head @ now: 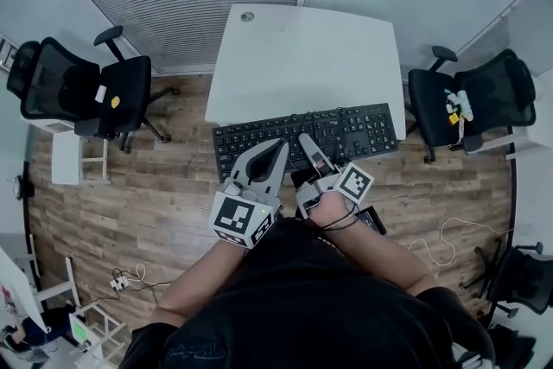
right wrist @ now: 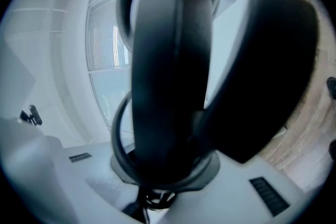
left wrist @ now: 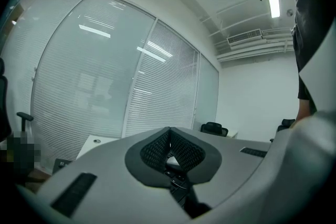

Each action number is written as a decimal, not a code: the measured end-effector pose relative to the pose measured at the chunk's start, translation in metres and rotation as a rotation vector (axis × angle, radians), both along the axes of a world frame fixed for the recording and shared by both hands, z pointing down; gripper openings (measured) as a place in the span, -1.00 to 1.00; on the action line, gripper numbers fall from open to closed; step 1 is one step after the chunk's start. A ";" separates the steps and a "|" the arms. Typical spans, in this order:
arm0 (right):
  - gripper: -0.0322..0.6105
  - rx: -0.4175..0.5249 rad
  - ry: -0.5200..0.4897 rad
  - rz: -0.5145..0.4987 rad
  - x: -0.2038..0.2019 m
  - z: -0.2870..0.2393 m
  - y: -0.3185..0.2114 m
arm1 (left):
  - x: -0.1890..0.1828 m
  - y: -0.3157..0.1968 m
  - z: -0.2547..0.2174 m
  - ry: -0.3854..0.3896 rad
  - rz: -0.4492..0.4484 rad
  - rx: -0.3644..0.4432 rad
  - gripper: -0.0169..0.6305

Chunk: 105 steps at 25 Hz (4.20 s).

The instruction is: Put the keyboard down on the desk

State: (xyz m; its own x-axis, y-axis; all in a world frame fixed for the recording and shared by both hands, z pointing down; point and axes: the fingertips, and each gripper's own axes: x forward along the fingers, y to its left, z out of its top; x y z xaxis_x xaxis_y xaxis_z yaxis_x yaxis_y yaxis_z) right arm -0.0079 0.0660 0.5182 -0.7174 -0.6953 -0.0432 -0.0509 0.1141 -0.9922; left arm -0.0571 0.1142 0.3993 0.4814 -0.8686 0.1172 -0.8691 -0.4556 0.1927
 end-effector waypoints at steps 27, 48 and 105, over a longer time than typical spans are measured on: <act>-0.60 0.016 -0.023 -0.094 0.114 -0.003 -0.188 | 0.127 -0.184 -0.009 -0.007 -0.060 0.018 -0.90; -0.60 -0.007 -0.024 -0.005 0.130 0.006 -0.233 | 0.141 -0.238 -0.003 -0.004 0.037 0.000 -0.90; -0.60 -0.066 0.003 0.186 -0.040 0.027 -0.313 | -0.057 -0.317 0.020 0.040 0.183 -0.058 -0.90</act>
